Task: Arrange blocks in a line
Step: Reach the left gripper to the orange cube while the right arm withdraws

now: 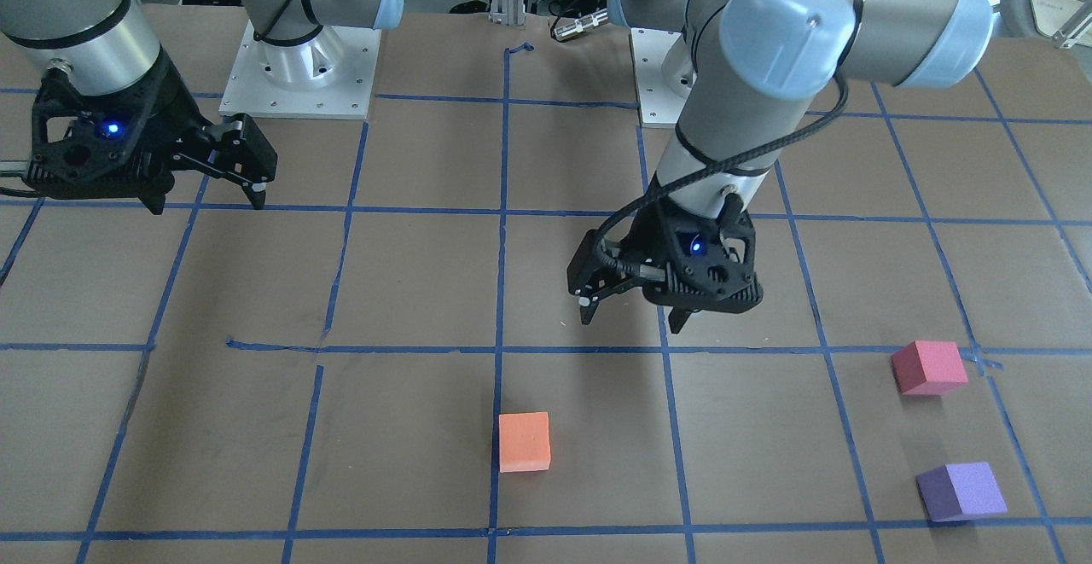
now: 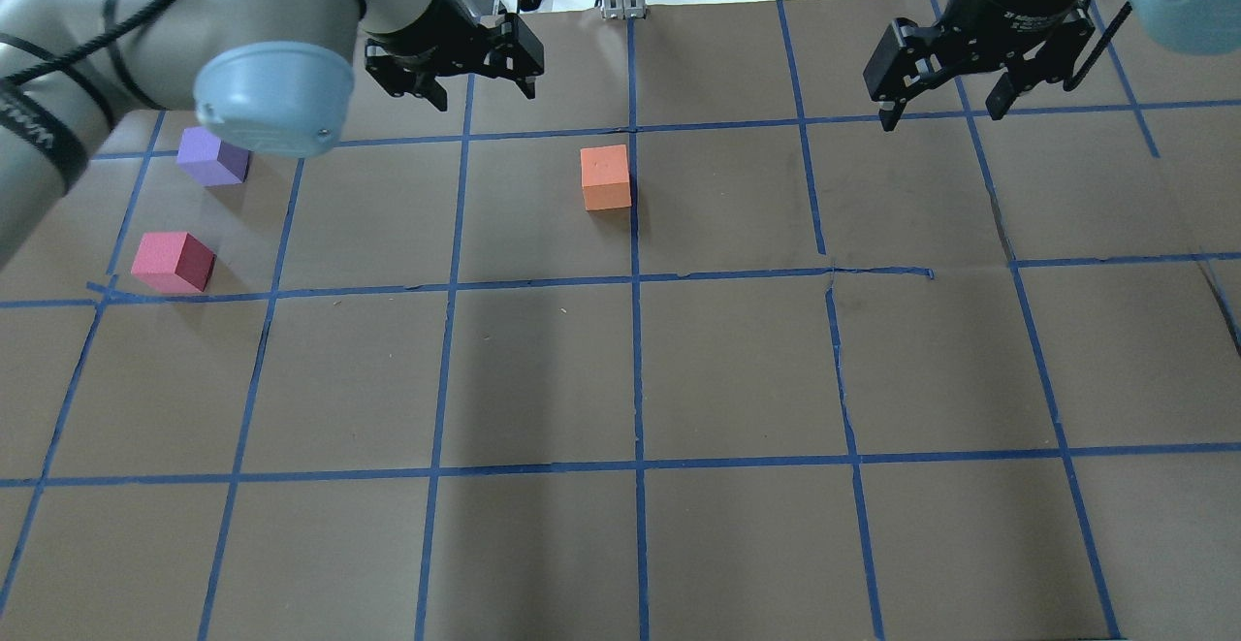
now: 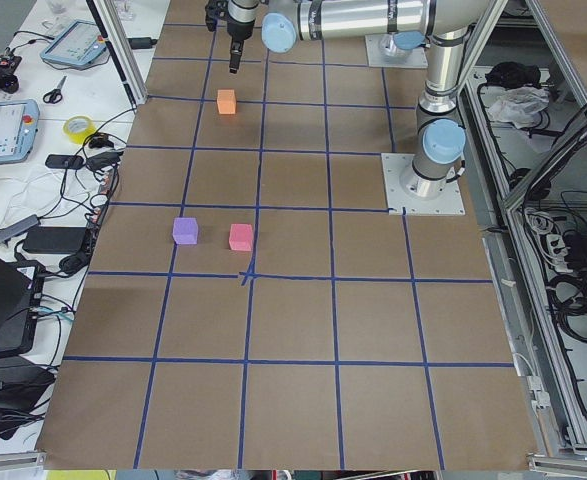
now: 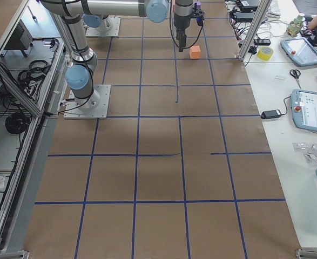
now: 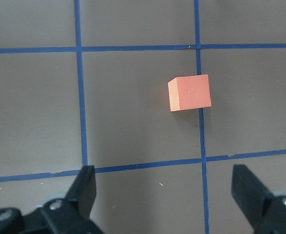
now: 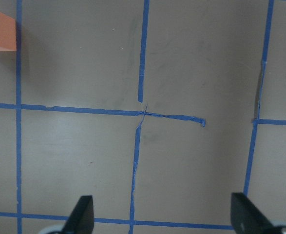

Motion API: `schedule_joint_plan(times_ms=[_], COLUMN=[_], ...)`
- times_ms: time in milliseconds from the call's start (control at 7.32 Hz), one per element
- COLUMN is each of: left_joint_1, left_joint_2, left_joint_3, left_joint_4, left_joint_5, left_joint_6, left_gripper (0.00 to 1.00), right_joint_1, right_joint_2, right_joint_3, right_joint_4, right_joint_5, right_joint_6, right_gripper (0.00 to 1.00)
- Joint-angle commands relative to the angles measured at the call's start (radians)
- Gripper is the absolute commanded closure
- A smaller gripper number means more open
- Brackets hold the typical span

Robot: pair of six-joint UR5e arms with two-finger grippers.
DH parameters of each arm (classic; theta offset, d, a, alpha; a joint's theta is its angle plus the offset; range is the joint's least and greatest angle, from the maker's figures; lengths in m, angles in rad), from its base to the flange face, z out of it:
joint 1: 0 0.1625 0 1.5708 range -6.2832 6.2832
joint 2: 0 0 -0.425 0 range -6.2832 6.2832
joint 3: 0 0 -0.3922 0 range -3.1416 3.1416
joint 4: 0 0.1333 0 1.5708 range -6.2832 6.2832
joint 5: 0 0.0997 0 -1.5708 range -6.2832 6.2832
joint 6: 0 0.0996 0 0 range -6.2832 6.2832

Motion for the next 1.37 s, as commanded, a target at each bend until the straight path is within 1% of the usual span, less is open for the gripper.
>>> schedule_joint_plan(times_ms=[0,137,273,410,547,683,820,1094,1230], left_joint_1=[-0.065,-0.094,-0.101,-0.104,-0.113,-0.111,-0.113,-0.118,-0.121], left_joint_2=[-0.137,-0.195,-0.252,-0.293,-0.326,-0.352,-0.383,-0.445,-0.459], left_joint_3=[0.001,0.001,0.001,0.002,0.004,0.042,0.083,0.096,0.094], left_joint_4=[0.114,0.201,0.231,0.286,0.306,0.314,0.316,0.331,0.327], left_joint_5=[0.004,0.000,0.013,0.012,0.014,0.014,0.004,0.003,0.010], left_joint_6=[-0.118,-0.143,-0.142,-0.146,-0.140,-0.140,-0.151,-0.142,-0.136], left_gripper=[0.00,0.00,0.01,0.01,0.01,0.01,0.00,0.00,0.07], right_joint_1=[0.006,0.014,0.022,0.022,0.022,0.022,0.022,0.022,0.022], right_joint_2=[-0.023,-0.033,-0.034,-0.054,-0.060,-0.060,-0.062,-0.066,-0.068], right_joint_3=[0.012,0.014,0.011,0.015,0.017,0.017,0.017,0.018,0.018], right_joint_4=[0.017,0.008,0.009,0.017,0.037,0.075,0.077,0.078,0.078], right_joint_5=[-0.051,-0.036,0.018,0.027,0.027,0.026,0.026,0.027,0.026], right_joint_6=[0.005,0.002,0.010,-0.008,-0.009,-0.009,-0.009,-0.009,-0.007], right_gripper=[0.00,0.00,0.00,0.00,0.00,0.00,0.00,0.00,0.00])
